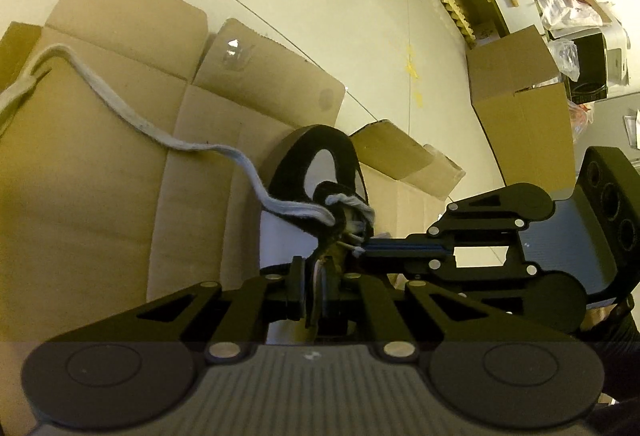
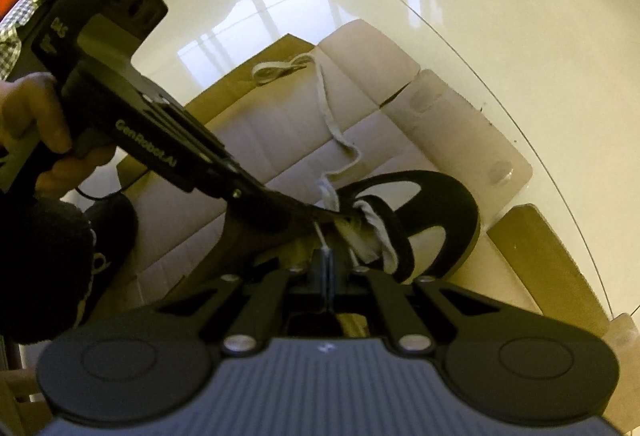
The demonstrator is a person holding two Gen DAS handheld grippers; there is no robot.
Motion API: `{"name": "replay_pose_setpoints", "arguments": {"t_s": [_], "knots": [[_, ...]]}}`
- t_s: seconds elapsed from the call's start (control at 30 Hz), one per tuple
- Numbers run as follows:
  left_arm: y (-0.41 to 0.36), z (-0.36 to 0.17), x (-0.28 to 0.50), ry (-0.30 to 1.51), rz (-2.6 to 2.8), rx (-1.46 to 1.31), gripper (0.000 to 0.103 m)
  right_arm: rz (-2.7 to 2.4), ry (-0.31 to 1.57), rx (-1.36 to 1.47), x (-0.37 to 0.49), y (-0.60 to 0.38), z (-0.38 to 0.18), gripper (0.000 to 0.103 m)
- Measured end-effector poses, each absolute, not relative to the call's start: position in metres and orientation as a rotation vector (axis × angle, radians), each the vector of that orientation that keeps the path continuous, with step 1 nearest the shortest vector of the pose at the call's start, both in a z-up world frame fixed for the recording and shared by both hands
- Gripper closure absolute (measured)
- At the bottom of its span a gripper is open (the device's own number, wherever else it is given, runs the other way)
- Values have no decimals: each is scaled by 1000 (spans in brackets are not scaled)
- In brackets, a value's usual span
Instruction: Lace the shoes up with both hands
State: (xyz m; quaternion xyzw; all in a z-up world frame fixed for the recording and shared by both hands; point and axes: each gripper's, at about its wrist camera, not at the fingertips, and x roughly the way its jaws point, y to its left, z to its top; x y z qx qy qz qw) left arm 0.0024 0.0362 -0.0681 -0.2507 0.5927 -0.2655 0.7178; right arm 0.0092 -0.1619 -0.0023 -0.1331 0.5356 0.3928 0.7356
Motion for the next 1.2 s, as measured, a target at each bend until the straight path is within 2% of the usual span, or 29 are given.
{"name": "replay_pose_setpoints", "arguments": {"t_s": [0.33, 0.53, 0.57, 0.6, 0.63, 0.67, 0.7, 0.83, 0.87, 0.9, 0.93, 1.0, 1.13, 1.17, 1.2], "knots": [[38, -67, -1, 1301, -603, -531, 95, 855, 1174, -274, 10, -157, -4, 101], [37, -65, -1, 1291, -642, -526, 85, 861, 1113, -265, 8, -149, 0, 102], [38, -65, -1, 1292, -652, -540, 79, 859, 1110, -261, 9, -149, 0, 102], [40, -64, 0, 1295, -661, -564, 68, 857, 1108, -257, 10, -150, -1, 102], [41, -64, 0, 1294, -662, -581, 61, 854, 1112, -248, 11, -151, -2, 102], [42, -63, 0, 1290, -660, -594, 48, 851, 1114, -241, 11, -151, -2, 102], [45, -62, 0, 1280, -656, -614, 46, 848, 1118, -228, 12, -153, -3, 102], [62, -70, 5, 1247, -592, -834, 47, 841, 1124, -222, 11, -155, -5, 101], [65, -74, 5, 1247, -569, -885, 50, 839, 1126, -220, 11, -155, -5, 101], [69, -81, 6, 1253, -537, -961, 59, 838, 1125, -220, 11, -155, -5, 101], [71, -89, 5, 1266, -510, -1030, 65, 837, 1125, -219, 11, -155, -5, 101], [74, -104, 4, 1290, -456, -1144, 69, 838, 1123, -224, 10, -155, -5, 101], [66, -111, -2, 1311, -442, -1159, 72, 836, 1128, -209, 11, -157, -5, 101], [64, -111, -3, 1306, -441, -1143, 74, 835, 1129, -208, 11, -158, -5, 101], [63, -110, -3, 1301, -438, -1129, 83, 834, 1128, -206, 11, -158, -5, 101]]}}
